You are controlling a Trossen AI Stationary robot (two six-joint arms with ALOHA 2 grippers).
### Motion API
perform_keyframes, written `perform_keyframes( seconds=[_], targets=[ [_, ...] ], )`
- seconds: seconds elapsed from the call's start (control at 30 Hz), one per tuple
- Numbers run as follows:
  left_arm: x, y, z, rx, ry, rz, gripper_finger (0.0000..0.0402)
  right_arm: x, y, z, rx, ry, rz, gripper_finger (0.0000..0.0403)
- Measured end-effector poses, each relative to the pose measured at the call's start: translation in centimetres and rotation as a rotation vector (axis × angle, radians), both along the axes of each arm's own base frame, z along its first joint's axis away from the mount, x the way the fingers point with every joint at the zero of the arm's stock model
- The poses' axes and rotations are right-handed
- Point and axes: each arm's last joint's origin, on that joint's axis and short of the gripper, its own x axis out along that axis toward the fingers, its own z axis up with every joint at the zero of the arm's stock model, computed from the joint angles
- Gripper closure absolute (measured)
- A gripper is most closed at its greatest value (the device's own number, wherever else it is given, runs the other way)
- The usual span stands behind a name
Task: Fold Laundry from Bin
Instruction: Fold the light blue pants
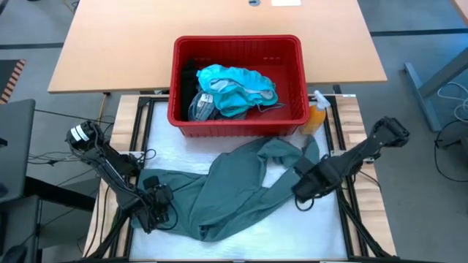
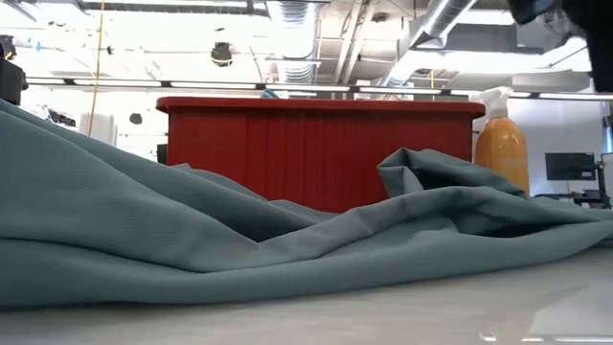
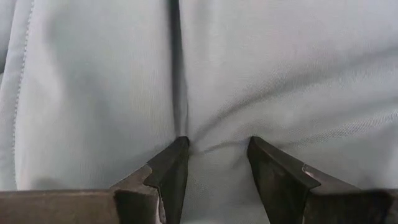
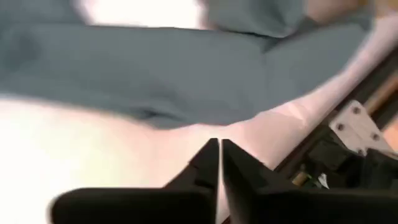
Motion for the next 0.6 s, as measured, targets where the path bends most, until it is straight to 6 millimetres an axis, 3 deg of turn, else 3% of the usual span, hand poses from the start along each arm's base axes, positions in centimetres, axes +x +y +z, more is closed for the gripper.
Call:
perform_keyframes(
  seconds=[0.13, 0.3, 0.43, 0.6],
  targets=[
    [0.1, 0.1, 0.0, 0.001, 0.007, -0.008, 0.0239, 0.1, -1.4, -2.1, -0.031, 0.054, -0.04, 0.0283],
    [0.1, 0.1, 0.0, 0.0, 0.005, -0.009, 0.0239, 0.1, -5.5, -5.5, -0.011, 0.06, -0.087, 0.0214],
    [0.0, 0.0, 0.0, -0.002, -0.005, 0.001, 0.0239, 0.1, -8.3, -8.6, 0.074, 0.022, -0.134, 0.0186],
    [-0.2, -0.2, 0.0, -0.003, -0.018, 0.014, 0.0239, 0.2, -9.4, -10.6, 0.15, -0.005, -0.116, 0.0177]
  ],
)
